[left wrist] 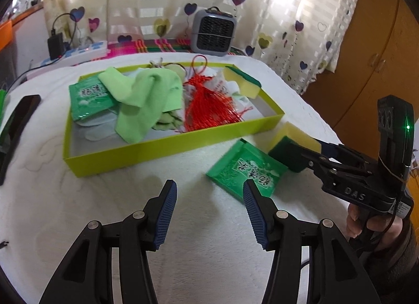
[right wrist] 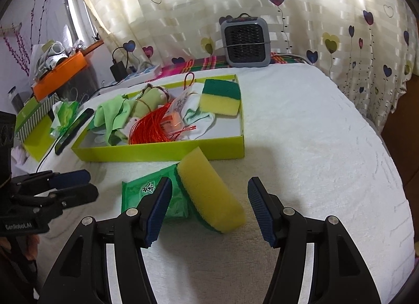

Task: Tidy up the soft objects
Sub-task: 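Withdraw both grippers toward the green-yellow sponge and green tea packet, then grasp the green-yellow sponge with the right gripper while the left grasps the tea packet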

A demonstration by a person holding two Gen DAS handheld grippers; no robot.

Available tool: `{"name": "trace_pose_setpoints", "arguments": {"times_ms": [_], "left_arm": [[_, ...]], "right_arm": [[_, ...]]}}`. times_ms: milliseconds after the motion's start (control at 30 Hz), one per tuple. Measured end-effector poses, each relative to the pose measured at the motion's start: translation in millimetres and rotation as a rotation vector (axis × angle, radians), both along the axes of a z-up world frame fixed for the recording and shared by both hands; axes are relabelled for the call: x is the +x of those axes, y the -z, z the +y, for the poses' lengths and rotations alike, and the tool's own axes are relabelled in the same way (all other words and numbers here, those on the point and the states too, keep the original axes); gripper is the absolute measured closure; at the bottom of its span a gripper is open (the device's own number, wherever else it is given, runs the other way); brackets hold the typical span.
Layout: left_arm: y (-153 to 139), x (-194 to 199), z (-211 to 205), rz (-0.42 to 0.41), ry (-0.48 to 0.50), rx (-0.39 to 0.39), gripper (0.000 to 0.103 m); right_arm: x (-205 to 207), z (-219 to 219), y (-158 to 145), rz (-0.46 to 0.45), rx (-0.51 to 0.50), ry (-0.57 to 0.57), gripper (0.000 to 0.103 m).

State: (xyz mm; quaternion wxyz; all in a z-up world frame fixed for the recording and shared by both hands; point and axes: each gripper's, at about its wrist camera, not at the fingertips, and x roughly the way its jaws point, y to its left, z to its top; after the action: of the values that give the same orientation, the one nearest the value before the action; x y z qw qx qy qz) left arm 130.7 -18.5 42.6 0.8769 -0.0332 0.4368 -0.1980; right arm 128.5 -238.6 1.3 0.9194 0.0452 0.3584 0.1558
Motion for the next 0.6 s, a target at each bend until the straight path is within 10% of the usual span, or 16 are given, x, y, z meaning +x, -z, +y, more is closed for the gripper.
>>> {"name": "trace_pose_setpoints", "arguments": {"times_ms": [600], "left_arm": [[9.4,-10.6,-64.8,-0.038,0.165,0.18,0.046]], "right_arm": [[-8.1,-20.7,-3.3,-0.017,0.089,0.023,0.066]]}}
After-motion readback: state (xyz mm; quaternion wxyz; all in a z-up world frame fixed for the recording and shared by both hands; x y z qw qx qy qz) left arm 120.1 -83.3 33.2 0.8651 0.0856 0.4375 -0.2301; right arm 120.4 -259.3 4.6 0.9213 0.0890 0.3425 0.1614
